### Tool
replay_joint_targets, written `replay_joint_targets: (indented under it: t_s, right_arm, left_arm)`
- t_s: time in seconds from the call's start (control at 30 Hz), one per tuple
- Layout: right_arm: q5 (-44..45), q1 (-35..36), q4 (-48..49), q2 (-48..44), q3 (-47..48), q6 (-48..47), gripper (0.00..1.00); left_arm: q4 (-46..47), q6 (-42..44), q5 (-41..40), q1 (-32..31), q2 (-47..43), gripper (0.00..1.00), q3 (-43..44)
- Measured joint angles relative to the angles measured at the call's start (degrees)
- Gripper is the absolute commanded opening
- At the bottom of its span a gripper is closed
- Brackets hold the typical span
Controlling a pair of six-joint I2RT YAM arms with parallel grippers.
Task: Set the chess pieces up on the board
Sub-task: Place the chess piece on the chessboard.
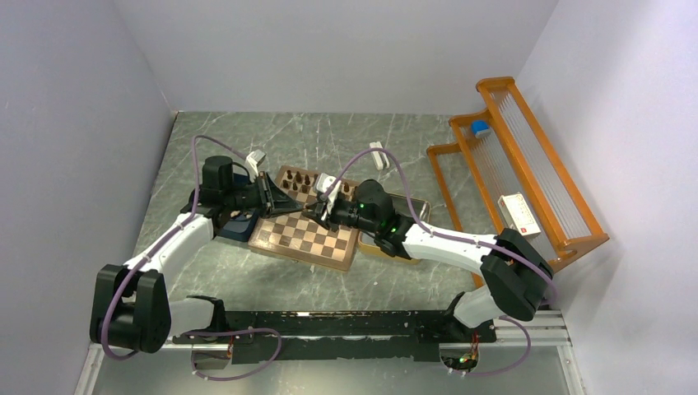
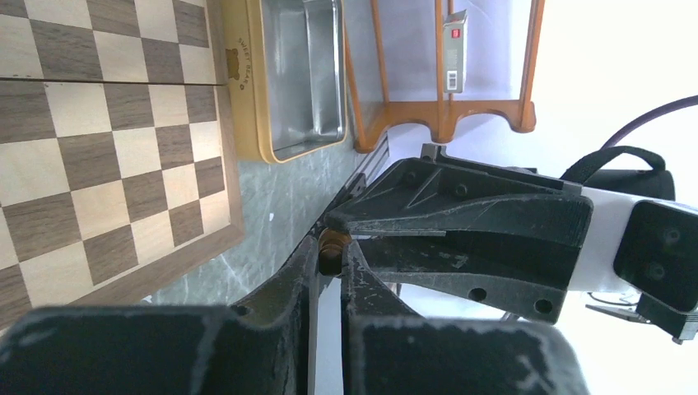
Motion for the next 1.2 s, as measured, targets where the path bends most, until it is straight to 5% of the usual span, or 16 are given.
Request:
replay_joint_targets:
  t_s: [0.3, 0.37, 0.4, 0.87, 1.2]
  right_arm:
    - [2.5, 0.2, -3.5, -1.9, -0.6, 4.0, 0.61]
    - [4.1, 0.2, -4.7, -4.7, -1.7, 6.3, 0.97]
    - [4.8, 0.2, -5.4, -6.0, -2.1, 7.3, 0.99]
    - [20.1, 0.2, -22.7, -21.2, -3.8, 24.8, 1.0]
    - [31.7, 0.2, -36.6, -25.2, -2.8, 27.8, 1.0]
  left_arm:
    - [-14.6, 13.3, -8.8, -0.8, 2.3, 0.08, 12.0]
    - [-17.2, 16.6, -13.3, -1.7, 2.5, 0.07, 15.3]
    - [-17.9, 17.7, -14.9, -2.1, 2.5, 0.07, 16.3]
    - [-24.0, 30.8, -50.6, -20.0, 12.7, 0.07, 32.0]
    - [-24.0, 34.7, -64.5, -25.1, 25.7, 0.06, 34.1]
